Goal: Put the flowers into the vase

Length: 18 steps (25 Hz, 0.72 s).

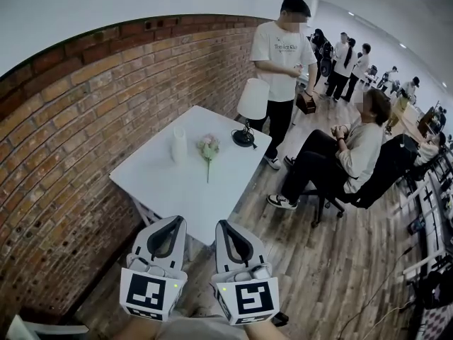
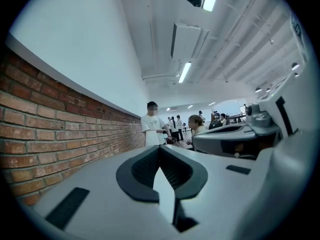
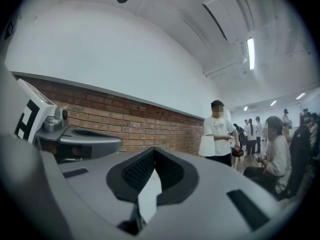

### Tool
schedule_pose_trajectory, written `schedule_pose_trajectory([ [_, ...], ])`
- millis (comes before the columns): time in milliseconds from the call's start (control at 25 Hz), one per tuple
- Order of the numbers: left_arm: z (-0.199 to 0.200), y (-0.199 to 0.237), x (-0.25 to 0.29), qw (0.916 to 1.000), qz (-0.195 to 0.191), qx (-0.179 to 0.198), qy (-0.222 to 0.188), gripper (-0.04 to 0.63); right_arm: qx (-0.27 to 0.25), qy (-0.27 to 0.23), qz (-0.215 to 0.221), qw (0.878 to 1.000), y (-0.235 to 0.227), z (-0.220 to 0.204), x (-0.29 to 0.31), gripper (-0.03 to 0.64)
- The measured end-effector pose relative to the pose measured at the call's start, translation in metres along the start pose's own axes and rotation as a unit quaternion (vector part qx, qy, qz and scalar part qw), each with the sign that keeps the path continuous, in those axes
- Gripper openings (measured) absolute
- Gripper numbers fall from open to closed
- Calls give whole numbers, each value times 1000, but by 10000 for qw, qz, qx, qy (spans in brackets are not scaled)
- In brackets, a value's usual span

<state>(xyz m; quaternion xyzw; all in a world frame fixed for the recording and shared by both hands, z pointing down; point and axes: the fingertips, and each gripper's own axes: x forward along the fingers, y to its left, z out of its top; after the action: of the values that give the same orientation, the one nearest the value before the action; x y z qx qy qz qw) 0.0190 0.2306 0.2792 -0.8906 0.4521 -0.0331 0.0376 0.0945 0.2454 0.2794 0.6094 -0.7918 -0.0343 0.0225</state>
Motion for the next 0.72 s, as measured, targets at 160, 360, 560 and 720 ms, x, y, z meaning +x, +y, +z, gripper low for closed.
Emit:
schedule_pose_trajectory([
  [160, 2, -1, 2, 9997, 178, 142, -65, 8, 67, -33, 62, 10000, -11, -5, -6, 8],
  [360, -4, -8, 3, 9996, 217, 170, -22, 8, 133, 31, 88, 9999, -19, -16, -10, 8],
  [560, -10, -7, 3, 9995, 292, 131, 62, 8, 206, 131, 135, 9996, -23, -26, -9, 8],
  [720, -8, -3, 13, 9994, 337, 113, 28, 8, 127, 110, 148, 9997, -29, -23, 0, 7],
])
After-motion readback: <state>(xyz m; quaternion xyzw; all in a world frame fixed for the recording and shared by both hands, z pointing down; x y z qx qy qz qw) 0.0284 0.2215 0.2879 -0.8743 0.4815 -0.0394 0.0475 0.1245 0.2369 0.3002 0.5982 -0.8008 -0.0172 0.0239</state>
